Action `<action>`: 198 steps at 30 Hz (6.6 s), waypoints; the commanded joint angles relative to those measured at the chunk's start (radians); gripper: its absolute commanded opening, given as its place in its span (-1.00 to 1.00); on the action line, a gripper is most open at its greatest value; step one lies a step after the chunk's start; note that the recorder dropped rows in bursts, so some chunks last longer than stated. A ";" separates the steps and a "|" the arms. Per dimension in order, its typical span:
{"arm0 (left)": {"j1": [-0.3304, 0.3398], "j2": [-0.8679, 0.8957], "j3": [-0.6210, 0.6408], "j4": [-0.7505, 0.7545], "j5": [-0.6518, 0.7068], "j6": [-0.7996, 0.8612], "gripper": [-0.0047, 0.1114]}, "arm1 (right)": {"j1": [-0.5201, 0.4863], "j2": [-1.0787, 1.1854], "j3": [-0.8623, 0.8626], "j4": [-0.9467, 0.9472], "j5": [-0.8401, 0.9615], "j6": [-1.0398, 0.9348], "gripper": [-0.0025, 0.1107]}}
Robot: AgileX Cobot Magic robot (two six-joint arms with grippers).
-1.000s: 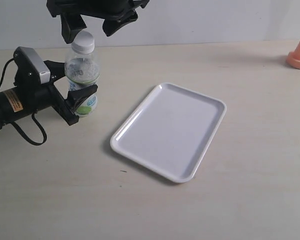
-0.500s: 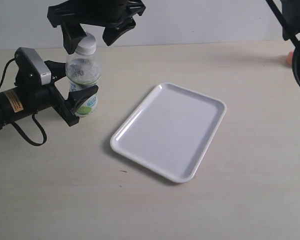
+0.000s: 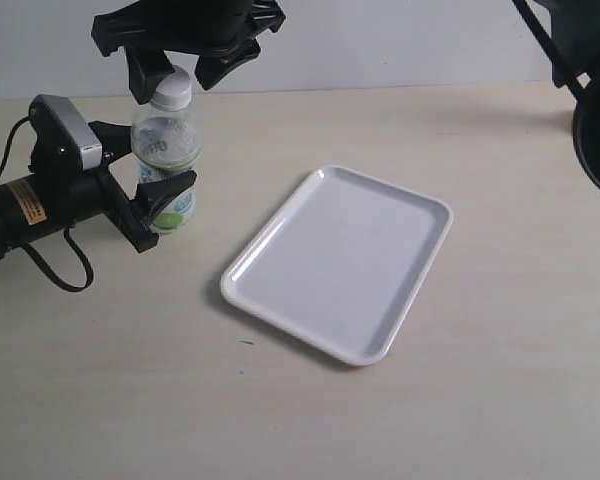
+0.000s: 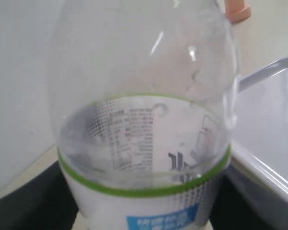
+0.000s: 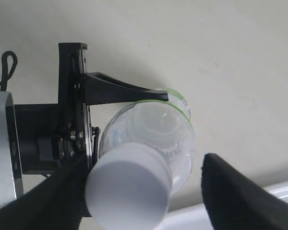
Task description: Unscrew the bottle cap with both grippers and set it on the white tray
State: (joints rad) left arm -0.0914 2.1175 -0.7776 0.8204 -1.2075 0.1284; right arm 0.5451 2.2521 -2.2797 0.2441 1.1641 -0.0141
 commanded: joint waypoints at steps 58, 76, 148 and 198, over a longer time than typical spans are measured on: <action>-0.004 -0.007 -0.002 0.006 0.008 -0.009 -0.04 | 0.001 -0.037 -0.010 -0.009 0.013 -0.028 -0.03; -0.004 -0.007 -0.002 0.006 0.008 -0.007 -0.04 | 0.001 -0.018 -0.010 0.005 0.014 -0.027 -0.08; -0.004 -0.007 -0.002 0.006 0.008 -0.035 -0.04 | 0.001 -0.018 -0.010 0.015 0.036 -0.966 -0.96; -0.004 -0.007 -0.002 -0.005 0.008 -0.031 -0.04 | 0.001 -0.040 -0.010 -0.012 0.041 -0.157 0.27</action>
State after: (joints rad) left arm -0.0932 2.1175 -0.7776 0.8292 -1.2037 0.1050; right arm 0.5451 2.2247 -2.2797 0.2251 1.2057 -0.1740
